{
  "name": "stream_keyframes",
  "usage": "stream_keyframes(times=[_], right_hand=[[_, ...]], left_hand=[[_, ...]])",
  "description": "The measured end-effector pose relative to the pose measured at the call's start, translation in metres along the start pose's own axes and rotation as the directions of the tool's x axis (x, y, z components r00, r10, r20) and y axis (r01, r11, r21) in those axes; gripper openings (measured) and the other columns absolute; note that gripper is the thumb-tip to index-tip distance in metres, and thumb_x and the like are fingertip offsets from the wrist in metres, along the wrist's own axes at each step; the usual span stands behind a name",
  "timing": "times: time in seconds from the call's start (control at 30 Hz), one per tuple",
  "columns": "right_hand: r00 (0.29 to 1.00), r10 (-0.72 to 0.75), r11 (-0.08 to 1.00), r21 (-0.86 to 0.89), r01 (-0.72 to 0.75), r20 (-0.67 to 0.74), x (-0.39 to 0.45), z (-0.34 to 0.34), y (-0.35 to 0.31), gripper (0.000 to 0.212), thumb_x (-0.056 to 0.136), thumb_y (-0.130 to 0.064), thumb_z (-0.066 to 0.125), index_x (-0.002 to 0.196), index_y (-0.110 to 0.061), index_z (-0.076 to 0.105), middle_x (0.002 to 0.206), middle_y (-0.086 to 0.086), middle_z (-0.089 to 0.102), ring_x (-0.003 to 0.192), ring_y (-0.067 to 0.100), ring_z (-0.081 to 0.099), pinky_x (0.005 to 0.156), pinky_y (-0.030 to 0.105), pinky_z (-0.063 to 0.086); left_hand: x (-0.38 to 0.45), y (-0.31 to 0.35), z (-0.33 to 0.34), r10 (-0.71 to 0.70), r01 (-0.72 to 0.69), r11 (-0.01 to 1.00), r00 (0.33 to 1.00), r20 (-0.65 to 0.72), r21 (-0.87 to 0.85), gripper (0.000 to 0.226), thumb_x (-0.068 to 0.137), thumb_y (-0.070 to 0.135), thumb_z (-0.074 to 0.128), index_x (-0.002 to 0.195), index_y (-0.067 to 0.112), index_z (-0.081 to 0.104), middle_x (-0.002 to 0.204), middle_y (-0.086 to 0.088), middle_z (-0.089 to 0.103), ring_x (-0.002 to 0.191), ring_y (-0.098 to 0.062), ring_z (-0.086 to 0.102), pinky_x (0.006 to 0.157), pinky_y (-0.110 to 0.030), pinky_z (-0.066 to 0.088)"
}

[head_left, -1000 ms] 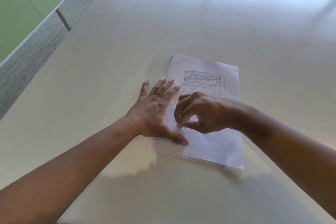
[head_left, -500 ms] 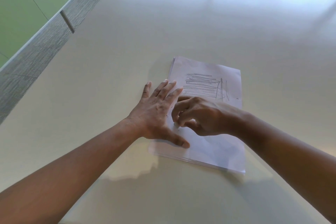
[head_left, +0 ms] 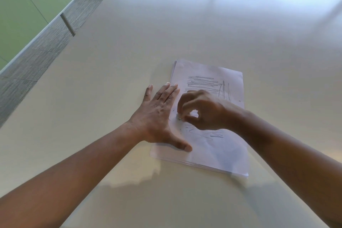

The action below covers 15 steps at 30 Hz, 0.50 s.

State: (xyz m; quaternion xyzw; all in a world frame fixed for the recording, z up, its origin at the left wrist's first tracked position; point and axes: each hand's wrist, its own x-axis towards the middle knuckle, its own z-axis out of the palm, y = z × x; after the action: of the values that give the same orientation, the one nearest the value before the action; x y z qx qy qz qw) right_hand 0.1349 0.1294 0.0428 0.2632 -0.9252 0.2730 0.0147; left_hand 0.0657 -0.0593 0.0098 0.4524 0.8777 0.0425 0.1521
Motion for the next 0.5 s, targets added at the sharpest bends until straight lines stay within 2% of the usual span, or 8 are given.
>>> stream_keyframes(times=[0.2,0.4,0.5], right_hand=[[0.968,0.233,0.972,-0.004,-0.234,-0.092,0.002,-0.026,0.023,0.006,0.08,-0.009,0.078,0.077,-0.013,0.078,0.083,-0.002,0.071,0.07,0.01,0.067,0.067,0.035,0.058],[0.938,0.33,0.937,-0.084,-0.339,-0.105,0.01,-0.028,0.03,0.007,0.082,-0.012,0.075,0.079,-0.018,0.078,0.082,-0.003,0.068,0.067,0.007,0.06,0.07,0.034,0.055],[0.93,0.357,0.928,-0.076,-0.364,-0.09,0.012,-0.025,0.031,0.009,0.081,-0.011,0.076,0.08,-0.019,0.079,0.081,-0.009,0.064,0.066,-0.003,0.054,0.069,0.03,0.054]], left_hand=[[0.0,-0.001,0.0,-0.001,0.001,1.0,1.0,-0.01,-0.012,0.171,0.027,0.114,0.021,0.162,0.016,-0.018,0.17,0.008,-0.021,0.152,-0.008,-0.03,0.123,-0.055,-0.017],[0.0,-0.002,0.001,0.0,0.0,1.0,1.0,-0.002,-0.007,0.17,0.029,0.114,0.024,0.161,0.017,-0.02,0.169,0.009,-0.024,0.151,-0.007,-0.032,0.123,-0.054,-0.017],[0.0,-0.003,0.0,0.0,0.0,1.0,1.0,-0.006,-0.007,0.168,0.03,0.114,0.025,0.161,0.018,-0.02,0.169,0.01,-0.025,0.15,-0.006,-0.033,0.123,-0.054,-0.018]])
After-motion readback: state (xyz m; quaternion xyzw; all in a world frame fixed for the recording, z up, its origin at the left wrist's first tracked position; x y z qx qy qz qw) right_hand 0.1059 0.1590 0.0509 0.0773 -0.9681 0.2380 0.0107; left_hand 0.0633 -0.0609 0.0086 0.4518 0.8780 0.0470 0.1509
